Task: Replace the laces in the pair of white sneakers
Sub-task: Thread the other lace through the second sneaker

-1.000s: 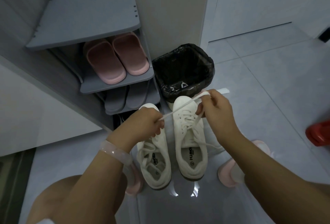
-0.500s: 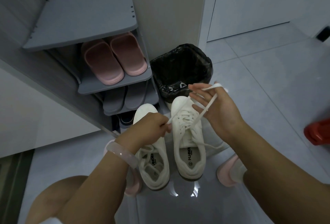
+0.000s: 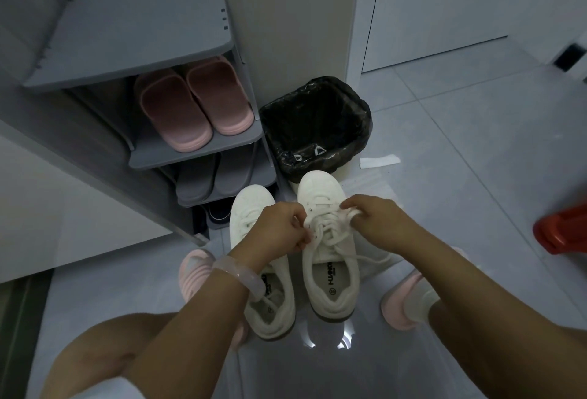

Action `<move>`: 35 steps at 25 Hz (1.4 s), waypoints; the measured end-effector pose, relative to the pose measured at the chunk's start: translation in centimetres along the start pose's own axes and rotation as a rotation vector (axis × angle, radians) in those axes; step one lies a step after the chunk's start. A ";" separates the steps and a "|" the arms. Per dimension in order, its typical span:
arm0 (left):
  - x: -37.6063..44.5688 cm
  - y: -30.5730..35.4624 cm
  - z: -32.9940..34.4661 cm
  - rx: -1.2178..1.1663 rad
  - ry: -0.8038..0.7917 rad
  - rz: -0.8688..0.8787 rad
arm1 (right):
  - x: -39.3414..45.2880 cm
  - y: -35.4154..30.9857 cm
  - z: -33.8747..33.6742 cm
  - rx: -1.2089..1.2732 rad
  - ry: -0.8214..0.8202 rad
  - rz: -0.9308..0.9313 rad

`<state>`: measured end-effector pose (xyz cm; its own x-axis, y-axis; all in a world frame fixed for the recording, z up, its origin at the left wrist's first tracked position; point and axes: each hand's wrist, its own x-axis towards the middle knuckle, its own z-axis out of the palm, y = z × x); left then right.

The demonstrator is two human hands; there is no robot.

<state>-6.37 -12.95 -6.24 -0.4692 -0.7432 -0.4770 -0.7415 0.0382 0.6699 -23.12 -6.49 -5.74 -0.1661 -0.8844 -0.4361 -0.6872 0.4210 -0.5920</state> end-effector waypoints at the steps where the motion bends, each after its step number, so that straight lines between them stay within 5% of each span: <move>1: 0.1 -0.1 0.0 0.036 0.022 0.021 | -0.1 0.2 -0.1 -0.079 -0.032 0.024; 8: 0.3 -0.3 0.1 0.089 0.016 0.067 | -1.3 -0.7 0.2 -0.228 0.149 -0.114; 15: 0.0 -0.2 0.9 0.207 0.065 0.147 | -1.2 -1.4 2.7 -0.279 0.008 -0.205; 18: 0.1 -0.5 0.1 0.098 -0.024 0.088 | -0.8 -1.2 3.3 -0.122 -0.060 -0.149; 22: -0.3 -0.6 0.7 0.063 0.065 0.074 | -0.3 -0.8 4.1 0.143 -0.058 -0.038; 26: -0.1 -0.9 1.0 -0.092 0.059 0.025 | 0.0 -0.5 4.6 0.169 -0.010 -0.047; 31: -0.4 -0.7 1.1 0.053 0.018 0.070 | 0.1 -0.2 4.7 0.209 0.100 -0.064; 33: -0.3 -0.7 0.9 0.017 0.007 0.032 | 0.1 -0.3 3.1 0.506 0.327 -0.014; 35: -0.3 -0.6 0.7 -0.003 -0.007 0.020 | -0.1 0.1 -1.2 1.127 0.601 0.045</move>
<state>-6.14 -12.28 -6.93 -0.4872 -0.7377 -0.4674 -0.7305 0.0510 0.6810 -23.97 -6.64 -4.96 -0.6687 -0.6921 -0.2719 0.2558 0.1292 -0.9581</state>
